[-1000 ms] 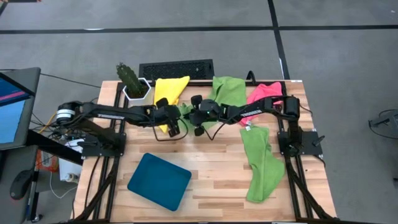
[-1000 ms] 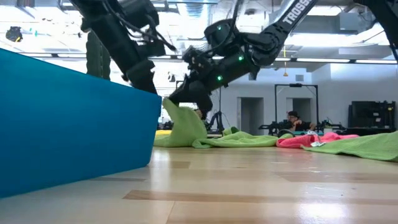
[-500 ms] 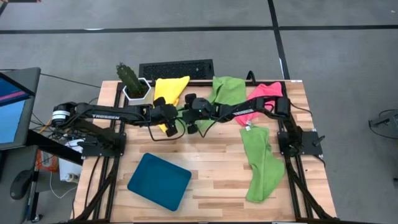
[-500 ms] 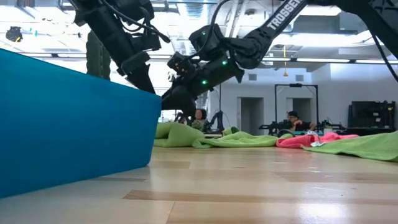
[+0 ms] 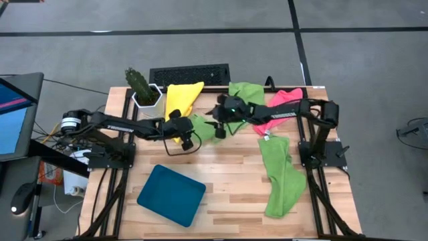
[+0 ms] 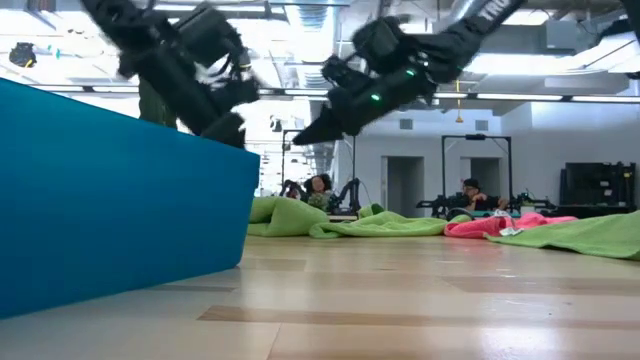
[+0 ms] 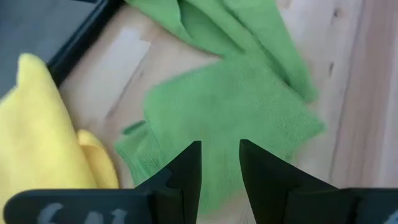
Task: Fold microfiber towels
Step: Put the top left green microfiber in the blue bin
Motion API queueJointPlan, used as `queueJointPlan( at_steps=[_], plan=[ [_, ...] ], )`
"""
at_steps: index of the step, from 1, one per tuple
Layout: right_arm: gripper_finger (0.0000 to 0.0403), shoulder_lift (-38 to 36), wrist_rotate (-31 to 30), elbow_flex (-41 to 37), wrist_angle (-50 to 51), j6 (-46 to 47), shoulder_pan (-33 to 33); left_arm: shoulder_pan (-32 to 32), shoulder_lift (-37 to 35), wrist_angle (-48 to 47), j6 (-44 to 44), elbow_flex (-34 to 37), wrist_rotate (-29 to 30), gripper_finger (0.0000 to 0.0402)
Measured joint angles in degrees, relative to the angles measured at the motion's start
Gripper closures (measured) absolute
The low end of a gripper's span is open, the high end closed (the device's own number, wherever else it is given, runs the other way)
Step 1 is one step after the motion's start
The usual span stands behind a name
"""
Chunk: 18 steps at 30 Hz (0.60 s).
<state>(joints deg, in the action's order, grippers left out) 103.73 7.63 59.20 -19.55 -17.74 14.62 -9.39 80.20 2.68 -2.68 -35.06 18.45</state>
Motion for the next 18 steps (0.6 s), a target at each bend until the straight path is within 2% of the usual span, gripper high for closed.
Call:
queueJointPlan(
  at_steps=[4,7,10,14,18],
  plan=[
    [0.0242,3.42,0.0,-6.08,-15.6,1.83,-1.7,-0.37,0.23,11.88,-0.09,6.14,1.35,0.0299],
    [0.0263,7.84,-1.9,-6.01,-21.55,2.32,-2.25,-0.65,0.18,13.73,0.76,7.71,4.15,0.0299],
    [0.0281,12.22,-3.09,-3.8,-22.16,2.37,-1.86,-1.81,0.39,12.51,1.89,8.24,6.73,0.0299],
    [0.0296,16.4,-3.1,-0.2,-20.6,3.56,-1.23,-3.51,0.66,10.78,1.97,8.3,5.37,0.0299],
    [0.0302,20.19,-3.18,4.08,-16.18,4.85,-0.99,-4.13,-0.49,10.07,1.95,8.28,6.91,0.0299]
  ],
)
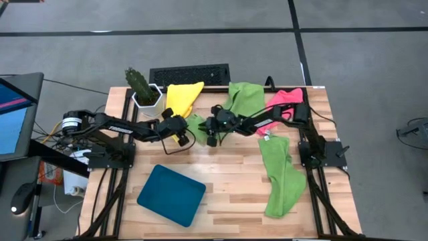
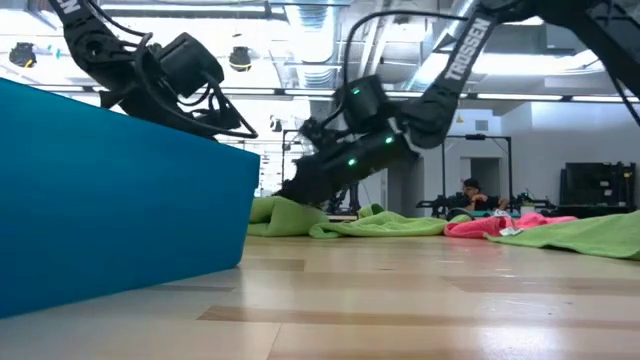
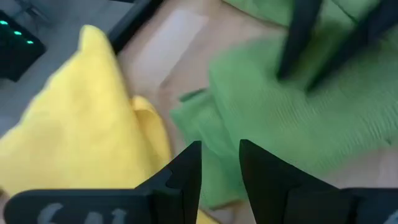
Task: Fold microfiber towels
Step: Put the top left green microfiber in the blue bin
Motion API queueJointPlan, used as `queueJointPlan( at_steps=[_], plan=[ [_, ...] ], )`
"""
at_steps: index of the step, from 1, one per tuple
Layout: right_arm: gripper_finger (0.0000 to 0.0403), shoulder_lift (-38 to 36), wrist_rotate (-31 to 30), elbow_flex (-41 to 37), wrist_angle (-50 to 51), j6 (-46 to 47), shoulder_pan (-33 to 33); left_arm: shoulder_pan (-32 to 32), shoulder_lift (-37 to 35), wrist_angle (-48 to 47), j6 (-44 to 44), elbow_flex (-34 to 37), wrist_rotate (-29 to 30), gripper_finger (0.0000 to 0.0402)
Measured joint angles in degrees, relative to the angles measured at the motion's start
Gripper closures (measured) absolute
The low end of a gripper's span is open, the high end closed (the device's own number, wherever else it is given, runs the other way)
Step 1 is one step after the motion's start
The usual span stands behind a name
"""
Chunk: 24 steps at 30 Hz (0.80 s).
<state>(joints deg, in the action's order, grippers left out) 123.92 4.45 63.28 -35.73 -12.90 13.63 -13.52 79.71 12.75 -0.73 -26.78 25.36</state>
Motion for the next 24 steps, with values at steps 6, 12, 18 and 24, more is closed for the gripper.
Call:
queueJointPlan(
  at_steps=[6,12,18,24],
  plan=[
    [0.0303,-0.03,-1.81,4.53,8.86,0.54,0.04,0.13,-5.99,1.35,0.33,-1.56,-0.82,0.0299],
    [0.0303,-5.3,-0.35,4.77,11.69,0.87,0.32,-1.4,-6.63,2.31,0.71,-1.31,-7.67,0.0299],
    [0.0303,-11.05,1.58,0.59,14.02,0.81,-2.78,-1.69,-2.12,5.67,2.61,-0.93,-14.27,0.0299],
    [0.0303,-6.12,-1.31,-2.1,7.65,2.87,-5.82,-1.87,4.52,10.92,5.87,-0.93,-15.99,0.0299]
  ],
)
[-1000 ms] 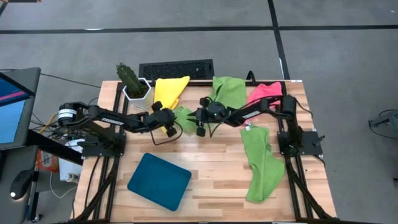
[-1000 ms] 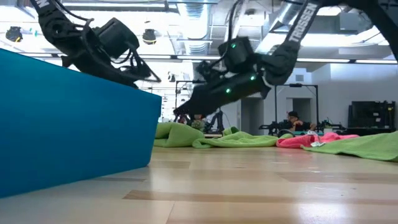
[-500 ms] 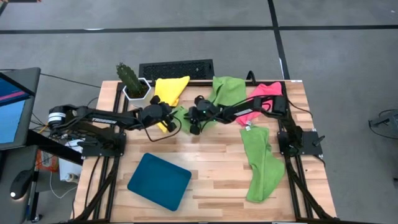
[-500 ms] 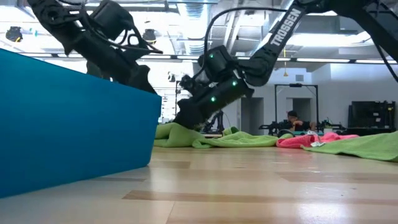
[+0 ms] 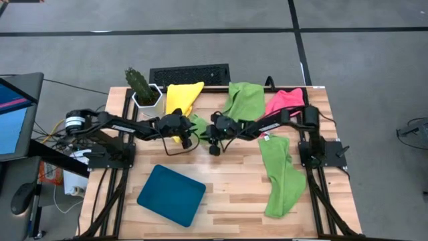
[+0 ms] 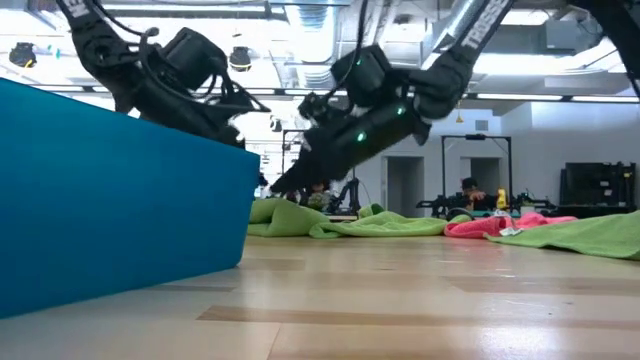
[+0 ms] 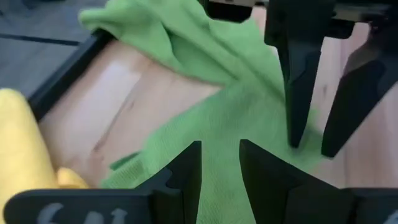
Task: Fold microfiber towels
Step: Put the top left green microfiber in the blue bin
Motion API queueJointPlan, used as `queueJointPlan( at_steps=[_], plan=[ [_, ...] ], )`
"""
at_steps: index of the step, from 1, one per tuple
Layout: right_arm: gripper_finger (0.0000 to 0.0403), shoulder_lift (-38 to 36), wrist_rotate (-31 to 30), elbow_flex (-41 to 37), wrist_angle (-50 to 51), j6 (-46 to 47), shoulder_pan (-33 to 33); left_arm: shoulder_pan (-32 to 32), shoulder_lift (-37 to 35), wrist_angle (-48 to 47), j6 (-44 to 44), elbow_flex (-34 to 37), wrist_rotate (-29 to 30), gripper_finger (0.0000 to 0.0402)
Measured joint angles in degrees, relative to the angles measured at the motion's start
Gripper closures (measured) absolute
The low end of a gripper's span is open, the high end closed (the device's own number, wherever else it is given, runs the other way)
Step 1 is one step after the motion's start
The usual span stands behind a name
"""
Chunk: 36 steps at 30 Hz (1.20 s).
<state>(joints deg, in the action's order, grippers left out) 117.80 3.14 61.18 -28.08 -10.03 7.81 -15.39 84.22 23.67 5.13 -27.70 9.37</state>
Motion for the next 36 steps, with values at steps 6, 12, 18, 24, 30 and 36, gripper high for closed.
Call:
queueJointPlan(
  at_steps=[6,12,18,24,30,36],
  plan=[
    [0.0303,4.59,-1.06,0.03,-1.04,2.56,-0.04,-1.41,8.72,1.86,-0.3,0.02,-0.72,0.0299],
    [0.0303,5.24,-0.89,0.17,0.58,2.56,-0.03,-3.23,13.72,6.03,-3.1,-0.24,-0.27,0.0299],
    [0.0303,4.15,-0.81,0.08,2.64,2.09,-0.02,-3.29,9.83,3.15,-5.89,0.08,-0.55,0.0299],
    [0.0303,0.66,-0.52,-0.07,2.19,0.1,0.78,-2.68,-3.28,0.33,-3.03,0.07,3.56,0.0299],
    [0.0303,0.35,-1.62,-0.08,-0.13,0.59,3.94,-6.11,-4.81,4.89,2.37,0.02,-1.08,0.0299],
    [0.0303,0.55,-1.67,-0.06,0.19,4.14,6.13,-7.65,5.3,11.35,2.1,-0.03,-8.56,0.0299]
  ],
)
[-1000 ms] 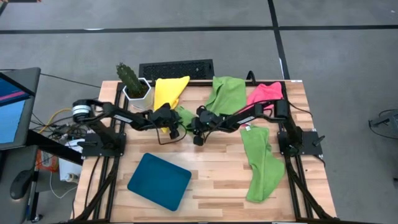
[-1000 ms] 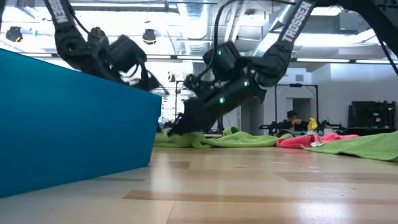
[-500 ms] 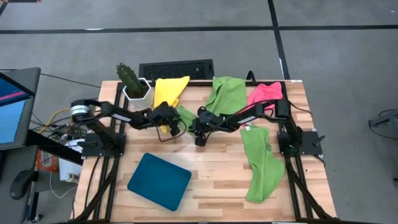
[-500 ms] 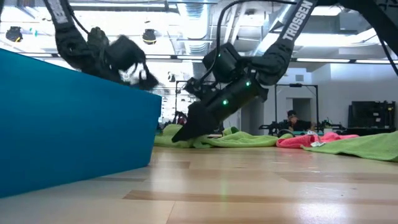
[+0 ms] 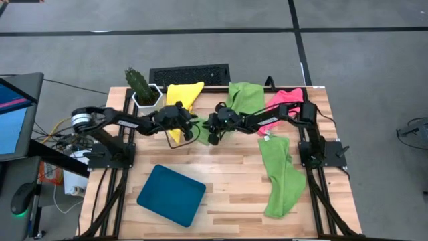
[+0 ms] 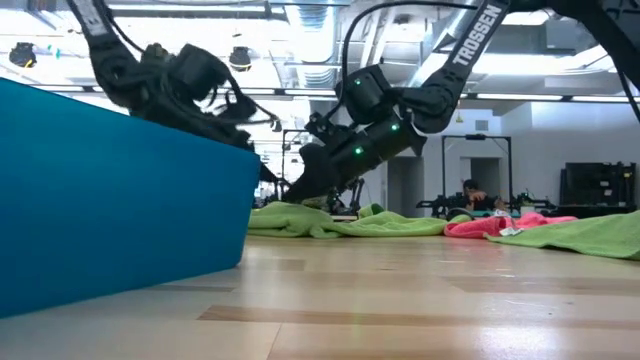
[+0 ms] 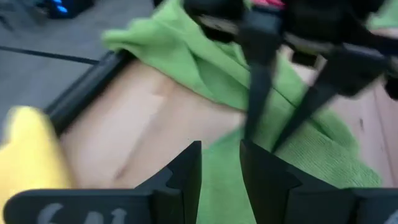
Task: Fold microfiber towels
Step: Put the top left green microfiber in the blue bin
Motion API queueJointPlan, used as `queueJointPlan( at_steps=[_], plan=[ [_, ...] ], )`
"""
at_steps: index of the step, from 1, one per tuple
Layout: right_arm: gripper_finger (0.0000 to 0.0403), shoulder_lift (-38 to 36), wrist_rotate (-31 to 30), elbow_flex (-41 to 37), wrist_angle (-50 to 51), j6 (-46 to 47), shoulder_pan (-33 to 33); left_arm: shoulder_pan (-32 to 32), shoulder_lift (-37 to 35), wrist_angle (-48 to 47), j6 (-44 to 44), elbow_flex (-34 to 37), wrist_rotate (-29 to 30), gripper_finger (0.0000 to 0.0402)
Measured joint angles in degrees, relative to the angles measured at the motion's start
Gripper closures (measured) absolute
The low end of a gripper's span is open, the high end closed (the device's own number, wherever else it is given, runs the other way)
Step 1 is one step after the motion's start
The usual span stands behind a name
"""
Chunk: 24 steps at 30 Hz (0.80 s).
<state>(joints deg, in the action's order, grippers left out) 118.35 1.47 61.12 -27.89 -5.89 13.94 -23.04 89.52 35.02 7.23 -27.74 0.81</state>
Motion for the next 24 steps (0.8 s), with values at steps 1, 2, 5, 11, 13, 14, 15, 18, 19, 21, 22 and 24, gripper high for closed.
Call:
queueJointPlan(
  at_steps=[1,2,5,11,13,14,15,18,19,21,22,24],
  plan=[
    [0.0303,0.04,-0.1,0.0,0.53,0.04,0.2,0.01,1.84,0.43,-0.03,-0.04,-0.77,0.0299],
    [0.0303,0.04,-0.21,0.0,1.02,-0.04,0.21,0.07,3.89,0.64,0.0,-0.38,-0.98,0.0299],
    [0.0303,0.04,-1.34,0.0,2.27,-0.12,0.12,-0.07,8.99,0.86,0.2,-2.22,-0.22,0.0299],
    [0.0303,0.04,-1.46,0.02,5.18,-0.11,0.1,-2.18,14.66,1.44,0.34,-4.95,3.61,0.0299],
    [0.0303,-0.46,-1.47,0.01,6.71,-0.11,0.08,-3.11,14.61,1.05,-0.56,-4.95,2.6,0.0299],
    [0.0303,-1.65,-1.37,-0.06,8.15,-0.25,0.04,-3.37,14.61,0.95,-0.69,-4.95,2.08,0.0299],
    [0.0303,-2.99,-1.28,-0.09,8.61,-1.29,-0.14,-3.56,14.58,0.89,-0.69,-4.94,1.81,0.0299],
    [0.0303,-7.06,-1.01,0.22,11.58,-8.59,-1.41,-4.21,14.4,0.61,-0.86,-4.91,0.35,0.0299],
    [0.0303,-7.76,-0.98,0.17,13.14,-11.98,-2.01,-4.33,14.4,0.41,-0.85,-4.91,-0.17,0.0299],
    [0.0301,-8.21,-1.55,0.12,16.0,-19.08,-3.16,-4.4,14.37,-0.29,-0.84,-4.92,-1.0,0.0299],
    [0.0298,-8.47,-1.8,0.06,17.96,-22.59,-3.63,-4.44,14.37,-0.53,-0.85,-4.93,-1.38,0.0299],
    [0.0284,-8.5,-1.79,0.03,19.87,-29.35,-4.28,-4.45,14.35,-0.98,-0.86,-4.95,-1.69,0.0299]
  ],
)
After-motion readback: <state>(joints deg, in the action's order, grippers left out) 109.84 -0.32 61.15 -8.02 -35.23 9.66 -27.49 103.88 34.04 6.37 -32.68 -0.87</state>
